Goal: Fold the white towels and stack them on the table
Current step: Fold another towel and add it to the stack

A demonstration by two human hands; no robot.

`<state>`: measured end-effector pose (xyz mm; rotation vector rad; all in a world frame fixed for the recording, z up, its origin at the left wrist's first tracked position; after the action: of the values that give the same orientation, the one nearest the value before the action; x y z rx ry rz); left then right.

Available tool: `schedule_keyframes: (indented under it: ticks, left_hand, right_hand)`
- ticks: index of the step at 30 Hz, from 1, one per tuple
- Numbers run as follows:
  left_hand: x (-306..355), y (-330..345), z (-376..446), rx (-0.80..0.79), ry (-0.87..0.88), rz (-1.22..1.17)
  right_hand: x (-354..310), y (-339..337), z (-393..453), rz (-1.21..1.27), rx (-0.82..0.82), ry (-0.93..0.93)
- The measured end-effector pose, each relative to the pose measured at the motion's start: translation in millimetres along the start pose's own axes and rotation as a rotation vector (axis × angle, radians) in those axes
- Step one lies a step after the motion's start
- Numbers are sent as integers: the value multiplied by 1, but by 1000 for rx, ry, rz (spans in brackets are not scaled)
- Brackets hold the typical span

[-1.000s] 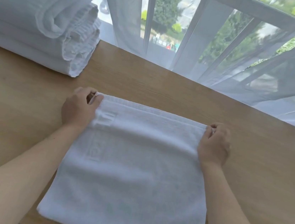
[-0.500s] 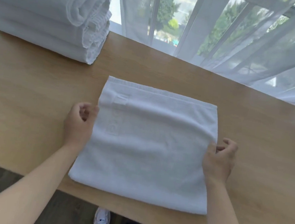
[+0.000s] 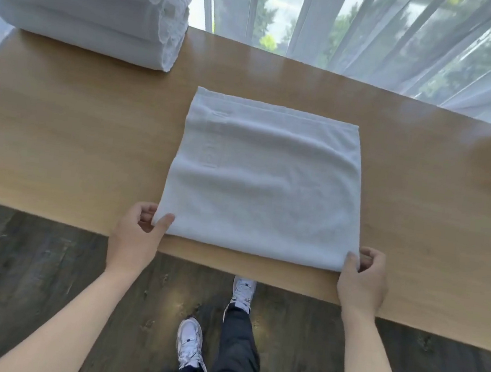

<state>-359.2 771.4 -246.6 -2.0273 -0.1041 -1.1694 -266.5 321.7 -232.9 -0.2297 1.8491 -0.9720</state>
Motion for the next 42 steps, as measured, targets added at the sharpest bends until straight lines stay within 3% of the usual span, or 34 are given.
schedule_keyframes:
  ticks: [4, 8, 13, 15, 17, 22, 27, 29, 32, 35, 42]
  left_hand:
    - [-1, -10, -1, -9, 27, -60]
    - [-12, -12, -14, -22, 16, -33]
    - [-15, -8, -21, -12, 17, 45]
    - [-2, -8, -19, 45, 82, 118]
    - [27, 0, -19, 74, 268, 212]
    - [94, 69, -22, -86, 613, 408]
    - [81, 114, -16, -145, 616, 690]
    - [75, 117, -9, -131, 615, 737]
    - [77, 121, -1, -149, 618, 769]
    - [84, 120, 12, -158, 617, 774]
    - [105, 131, 45, -183, 626, 757]
  right_hand:
    - [7, -11, -3, 197, -21, 40]
    - [19, -9, -12, 238, -61, 117]
    - [10, -8, -19, 8, -48, 37]
    - [-7, -7, -17, -214, -12, -61]
    - [-40, 7, -21, -350, -20, -242]
    - [-138, 102, -54, -246, -444, -726]
    - [-204, 192, -56, -244, -677, -919]
    - [-212, 223, -49, -368, -731, -978]
    - [-214, 248, -35, -588, -686, -1096]
    - [-223, 257, -22, -656, -595, -1146]
    - [-266, 286, 28, -666, -592, -979]
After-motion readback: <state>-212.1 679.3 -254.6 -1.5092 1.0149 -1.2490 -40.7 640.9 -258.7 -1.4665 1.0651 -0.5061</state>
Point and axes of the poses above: each hand's wrist, its own z-axis towards the middle knuckle, its own y-axis out of the palm, x = y × z, the point moved 8 cm from there along z, towards the middle knuckle, and after that the axes turned 2 degrees about x, right-handed, at the moved point
